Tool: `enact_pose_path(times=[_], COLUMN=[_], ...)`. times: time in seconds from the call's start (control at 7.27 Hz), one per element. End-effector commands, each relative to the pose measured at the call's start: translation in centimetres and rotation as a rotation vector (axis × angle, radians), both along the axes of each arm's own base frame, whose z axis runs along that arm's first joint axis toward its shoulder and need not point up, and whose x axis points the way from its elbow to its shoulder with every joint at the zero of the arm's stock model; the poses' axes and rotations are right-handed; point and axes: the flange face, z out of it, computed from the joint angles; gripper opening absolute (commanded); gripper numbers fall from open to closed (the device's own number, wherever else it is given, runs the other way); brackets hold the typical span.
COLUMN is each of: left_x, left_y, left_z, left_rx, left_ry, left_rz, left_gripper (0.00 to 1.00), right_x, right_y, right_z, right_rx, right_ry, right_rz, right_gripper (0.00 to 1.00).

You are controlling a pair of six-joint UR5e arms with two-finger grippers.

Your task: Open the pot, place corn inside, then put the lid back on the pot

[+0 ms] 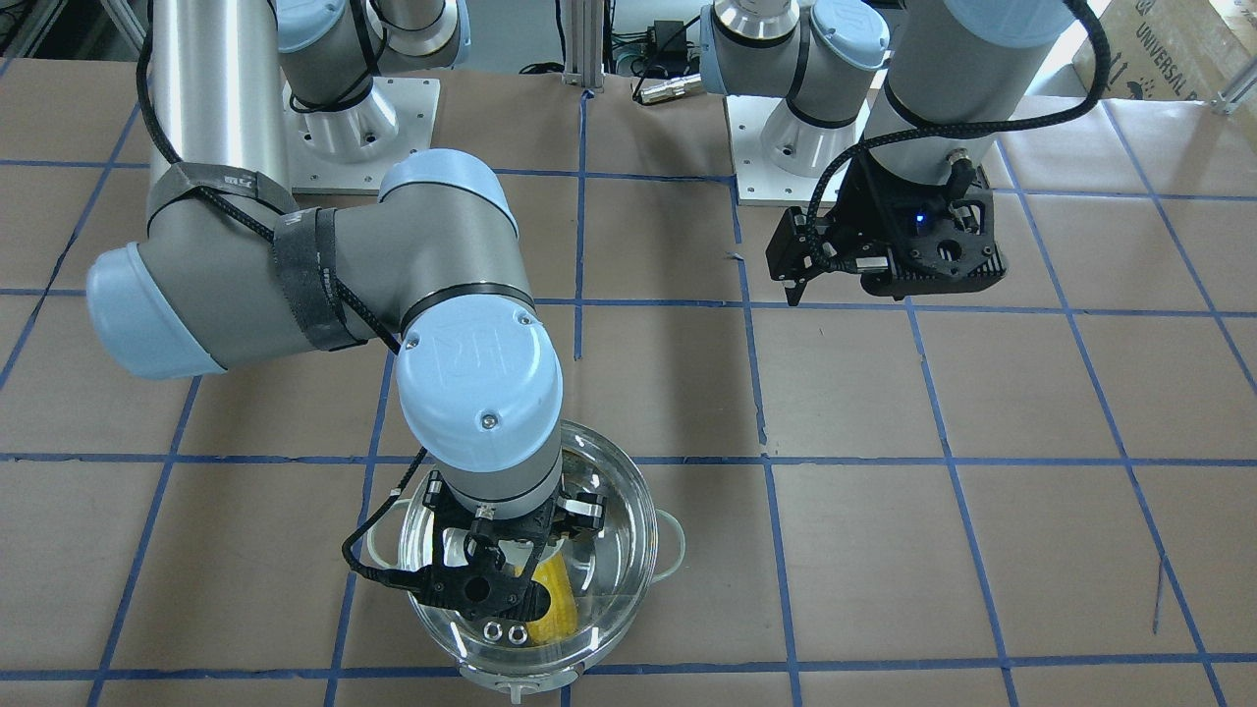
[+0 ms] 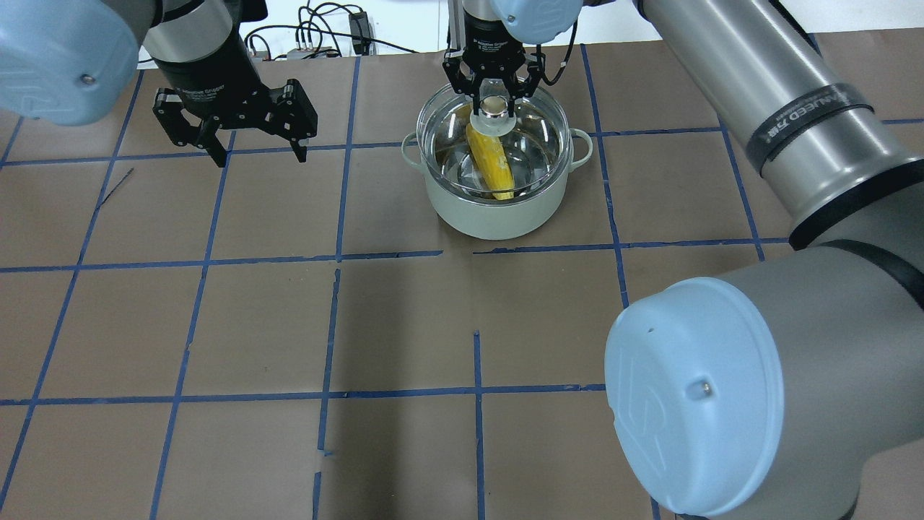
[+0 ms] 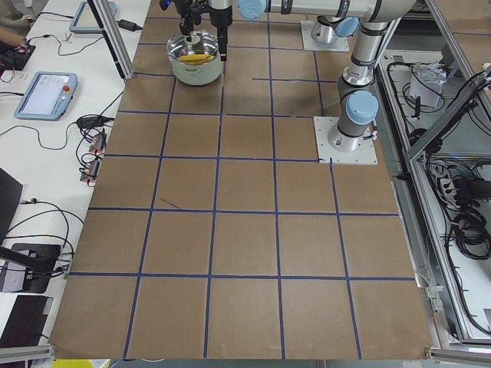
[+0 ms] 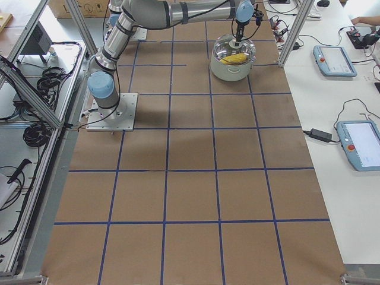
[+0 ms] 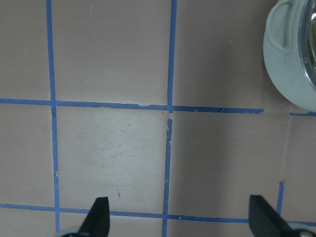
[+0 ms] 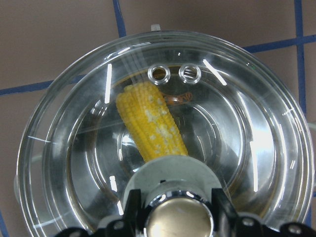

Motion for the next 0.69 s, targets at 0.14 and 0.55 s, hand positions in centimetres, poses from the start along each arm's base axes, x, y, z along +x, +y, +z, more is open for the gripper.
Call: enact_pose_path(times=[0.14,0.55], left_x=[0.1,0.2], left_y=[0.3,0.2], left_z=[0.4,-0.9], left_rx=[-0.005,0.021], left_ry=[-0.004,-0.002], left_rz=[-0.001,0.002], left_gripper=[1.00,1.00], right_x=[0.0,-0.1], right_y=[0.4,0.3], right_z=[-0.3,-0.5], right_rx=[0.010,0.013], right_ry=[0.005,0.005], right_rz=[0.000,0.000], right_gripper=[0.08,0.09])
